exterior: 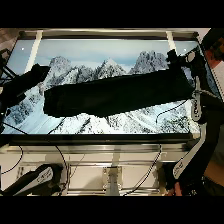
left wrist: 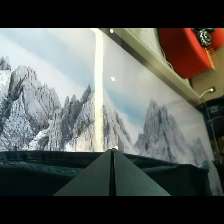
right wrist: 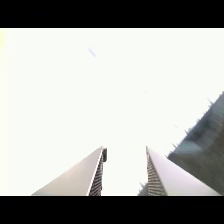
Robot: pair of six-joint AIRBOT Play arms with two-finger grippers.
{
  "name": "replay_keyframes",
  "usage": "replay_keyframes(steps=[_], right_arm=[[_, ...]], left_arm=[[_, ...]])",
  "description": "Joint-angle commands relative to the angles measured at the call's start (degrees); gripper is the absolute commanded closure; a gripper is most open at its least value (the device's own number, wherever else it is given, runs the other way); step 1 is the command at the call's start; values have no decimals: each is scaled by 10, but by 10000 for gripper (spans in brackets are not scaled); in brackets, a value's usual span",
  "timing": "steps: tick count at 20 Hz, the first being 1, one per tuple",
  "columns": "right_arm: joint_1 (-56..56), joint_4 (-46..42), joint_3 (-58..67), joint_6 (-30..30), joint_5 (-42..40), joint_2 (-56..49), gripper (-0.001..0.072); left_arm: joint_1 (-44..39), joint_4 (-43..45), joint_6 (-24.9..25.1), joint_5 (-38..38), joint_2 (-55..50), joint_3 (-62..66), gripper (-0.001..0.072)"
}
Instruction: Fold the clothes and pants, and hang the long-sleeved shirts on hangers.
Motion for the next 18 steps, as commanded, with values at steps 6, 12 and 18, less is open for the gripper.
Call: replay_keyframes(steps=[6,12,18], right_arm=[[-8,19,2,-1,-57,24,526],[-100,45,2,-222,133,101,701],[-195,417,-23,-526,389,109,698]], left_arm=[[0,0,0,0,0,0,683],[13,113,-87,-1,0,0,683],[141,302,-210,-216,-43,0,682]])
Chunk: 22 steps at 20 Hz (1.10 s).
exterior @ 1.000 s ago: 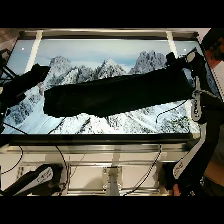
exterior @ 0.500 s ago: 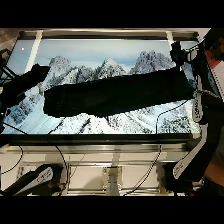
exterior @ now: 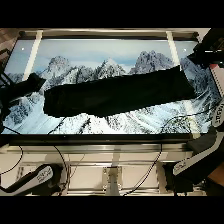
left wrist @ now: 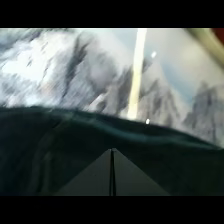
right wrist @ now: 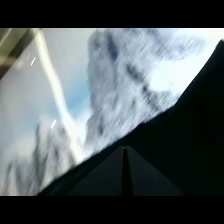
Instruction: Fold the clothes and pants, and hang the long-sleeved shirts on hangers.
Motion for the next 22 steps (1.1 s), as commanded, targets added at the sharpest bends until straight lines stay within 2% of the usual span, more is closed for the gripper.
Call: replay_keyframes(steps=[1,2,3,4,6,9,10,12,13,14,16,19,22], right_arm=[[-35,163,-12,-138,156,6,697],[-33,157,-12,-135,167,6,695],[-30,155,-12,-125,169,6,691],[-29,153,-12,-108,167,6,673],[-24,147,-12,-87,161,6,670],[-19,146,-12,-87,168,6,670],[-16,147,-12,-81,170,6,650],[-10,148,-12,-61,177,6,333],[-4,148,-12,-61,183,6,257],[0,148,-12,-62,184,6,255],[9,147,-12,-62,183,6,251],[18,144,-12,-62,183,6,87],[24,144,-12,-62,184,6,87]], left_arm=[[74,108,-47,-155,-40,0,677],[90,119,-47,-172,-54,0,634],[102,118,-47,-180,-65,0,503],[111,117,-48,-184,-74,0,298],[112,110,-47,-170,-81,0,205],[113,111,-16,-104,-82,0,203],[115,111,-13,-87,-82,1,204],[115,111,-8,-87,-90,10,201],[115,111,-4,-95,-100,19,196],[115,115,-4,-105,-114,32,195],[115,115,-5,-134,-150,67,76],[114,115,-5,-159,-204,116,57],[113,110,-4,-160,-245,137,48]])
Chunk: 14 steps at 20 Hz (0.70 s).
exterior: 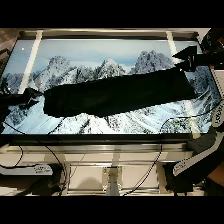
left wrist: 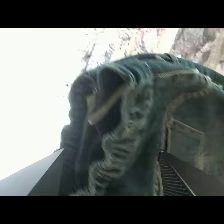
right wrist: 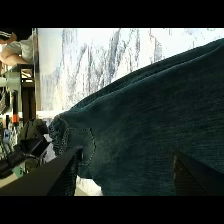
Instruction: Fold the clothes and pants, and hang the long-sleeved shirts on hangers.
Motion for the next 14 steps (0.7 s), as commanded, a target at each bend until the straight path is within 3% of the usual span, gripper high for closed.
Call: replay_keyframes(steps=[1,4,10,14], right_arm=[[9,0,0,1,1,0,88],[17,0,0,1,1,0,87],[28,0,0,1,1,0,88],[33,0,0,1,-1,0,88]], left_arm=[[-2,-3,2,-12,-52,28,23],[-4,-3,2,-13,-86,28,2],[-4,-3,70,-18,-117,28,4],[-4,-3,75,-39,-119,28,10]])
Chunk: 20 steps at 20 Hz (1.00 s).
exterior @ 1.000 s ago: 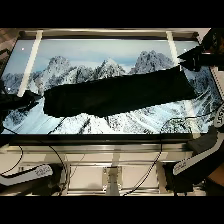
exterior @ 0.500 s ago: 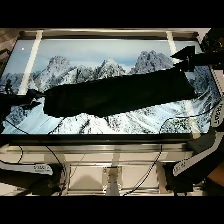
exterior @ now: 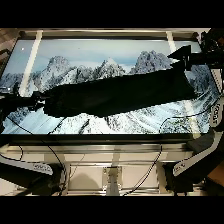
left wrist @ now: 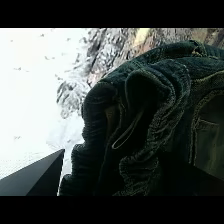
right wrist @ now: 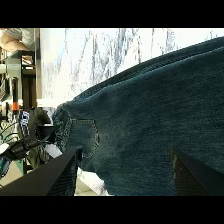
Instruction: Fold the clothes and pants, and hang the long-sleeved shirts on hangers.
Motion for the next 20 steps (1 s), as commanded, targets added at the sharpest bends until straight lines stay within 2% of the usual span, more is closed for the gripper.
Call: replay_keyframes(steps=[1,4,5,7,9,10,11,13,14,15,16,17,18,20], right_arm=[[5,0,0,0,-1,0,88],[8,0,0,0,-1,0,88],[10,0,0,0,-1,0,88],[19,0,0,0,2,0,88],[33,0,0,0,3,0,89],[45,0,0,0,3,0,91],[58,0,0,0,3,0,93],[91,-1,0,0,3,0,101],[110,-4,0,-1,3,0,117],[133,-13,0,-1,3,0,180],[156,-25,0,-1,2,0,277],[184,-44,0,-2,-2,0,460],[211,-64,0,-2,-9,0,705],[271,-105,0,-2,-52,-1,697]], left_arm=[[0,11,14,-30,-9,0,12],[0,14,13,-69,-22,-1,16],[0,14,13,-74,-26,-1,42],[0,11,13,-76,-27,-1,210],[0,5,14,-78,-27,0,347],[0,5,14,-81,-27,-1,471],[0,5,13,-82,-27,0,551],[-1,5,13,-83,-27,-1,685],[-1,0,13,-84,-27,-1,682],[-1,-12,13,-85,-27,-1,683],[-1,-35,16,-85,-27,0,684],[-1,-55,33,-85,-25,0,686],[-3,-66,55,-85,-20,0,688],[-9,-56,73,-82,2,0,689]])
